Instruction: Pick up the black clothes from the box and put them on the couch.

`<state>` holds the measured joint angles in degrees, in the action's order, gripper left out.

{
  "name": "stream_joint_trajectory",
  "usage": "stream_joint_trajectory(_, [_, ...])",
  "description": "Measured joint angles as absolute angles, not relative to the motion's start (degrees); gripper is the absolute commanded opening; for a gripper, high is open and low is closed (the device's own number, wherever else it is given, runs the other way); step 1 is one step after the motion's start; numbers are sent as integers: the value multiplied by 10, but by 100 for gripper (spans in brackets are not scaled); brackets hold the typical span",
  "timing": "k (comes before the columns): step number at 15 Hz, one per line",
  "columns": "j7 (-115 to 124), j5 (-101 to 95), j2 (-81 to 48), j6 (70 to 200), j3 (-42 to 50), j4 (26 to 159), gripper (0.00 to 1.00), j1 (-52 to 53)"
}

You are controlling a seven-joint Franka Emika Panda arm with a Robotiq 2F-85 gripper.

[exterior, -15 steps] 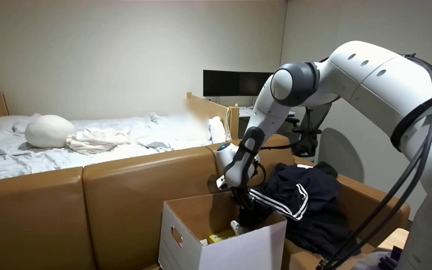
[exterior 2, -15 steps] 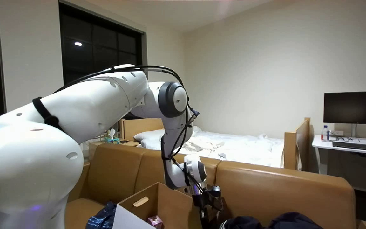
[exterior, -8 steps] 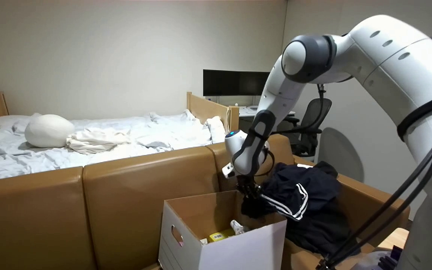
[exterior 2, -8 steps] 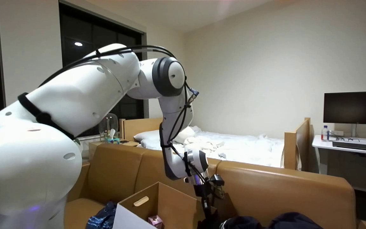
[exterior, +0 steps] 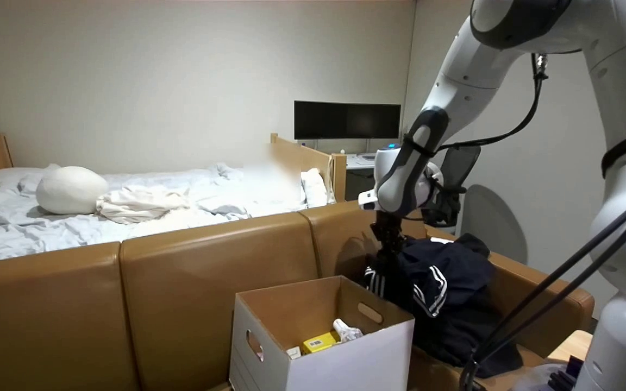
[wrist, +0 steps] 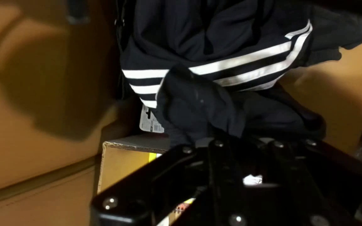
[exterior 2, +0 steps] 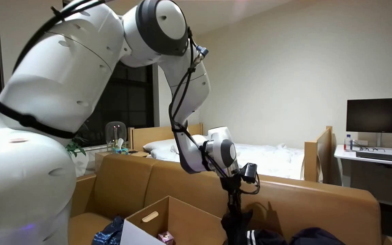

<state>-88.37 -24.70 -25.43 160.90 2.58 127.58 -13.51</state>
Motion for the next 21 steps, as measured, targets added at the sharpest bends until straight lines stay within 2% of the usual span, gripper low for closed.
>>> stream_joint_trajectory(5, [-963, -53, -171, 1553, 7, 1275, 3, -242])
stream_joint_trajectory(10, [-969, 66, -222, 1451, 59, 1122, 2, -286])
stream_joint_trajectory(11, [-959, 80, -246, 1440, 68, 1087, 31, -291])
stream_joint_trajectory(12, [-942, 92, -272, 1432, 75, 1055, 32, -294])
stream_joint_trajectory(14, [-893, 106, -322, 1428, 80, 1000, 44, -299])
stream_joint_trajectory(21, [-674, 112, -391, 1431, 82, 920, 88, -298])
